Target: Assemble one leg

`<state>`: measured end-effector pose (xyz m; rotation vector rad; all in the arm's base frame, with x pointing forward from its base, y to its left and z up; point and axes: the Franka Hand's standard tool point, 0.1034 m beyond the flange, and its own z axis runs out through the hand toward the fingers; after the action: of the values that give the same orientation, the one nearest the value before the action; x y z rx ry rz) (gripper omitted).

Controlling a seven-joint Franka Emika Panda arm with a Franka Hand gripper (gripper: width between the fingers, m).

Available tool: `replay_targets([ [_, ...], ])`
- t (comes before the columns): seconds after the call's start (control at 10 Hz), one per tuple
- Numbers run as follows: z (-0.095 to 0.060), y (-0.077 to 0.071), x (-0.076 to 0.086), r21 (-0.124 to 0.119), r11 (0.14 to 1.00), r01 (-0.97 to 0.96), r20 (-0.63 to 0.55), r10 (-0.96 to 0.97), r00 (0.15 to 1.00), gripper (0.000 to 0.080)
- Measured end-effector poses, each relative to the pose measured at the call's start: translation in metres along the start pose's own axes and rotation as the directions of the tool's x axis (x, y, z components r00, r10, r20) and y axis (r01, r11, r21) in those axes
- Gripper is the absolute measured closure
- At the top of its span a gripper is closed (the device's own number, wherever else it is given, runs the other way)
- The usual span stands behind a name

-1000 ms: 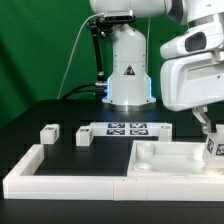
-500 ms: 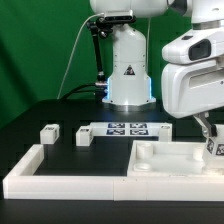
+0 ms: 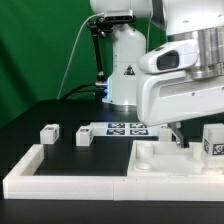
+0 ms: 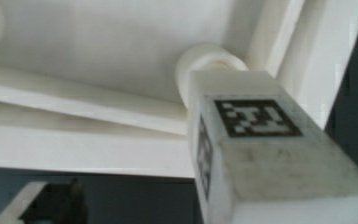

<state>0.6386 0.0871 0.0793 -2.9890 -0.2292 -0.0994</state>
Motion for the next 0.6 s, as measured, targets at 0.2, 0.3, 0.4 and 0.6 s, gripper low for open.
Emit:
replay_targets([
  [0.2, 0.0070, -0.0072, -0.0060, 0.000, 1.000, 0.006, 0.005, -0.006, 1.000, 0.0151],
  [0.3, 0.0077, -0.0096, -0.0066, 0.001, 1.000, 0.010, 0.007, -0.010, 1.000, 0.0151],
  [0.4, 0.0078, -0.0116, -0.0068, 0.002, 1.000, 0.012, 0.008, -0.012, 1.000, 0.0151],
  [0.6, 0.0074, -0.0117, -0.0064, 0.001, 1.000, 0.015, 0.007, -0.015, 1.000, 0.0151],
])
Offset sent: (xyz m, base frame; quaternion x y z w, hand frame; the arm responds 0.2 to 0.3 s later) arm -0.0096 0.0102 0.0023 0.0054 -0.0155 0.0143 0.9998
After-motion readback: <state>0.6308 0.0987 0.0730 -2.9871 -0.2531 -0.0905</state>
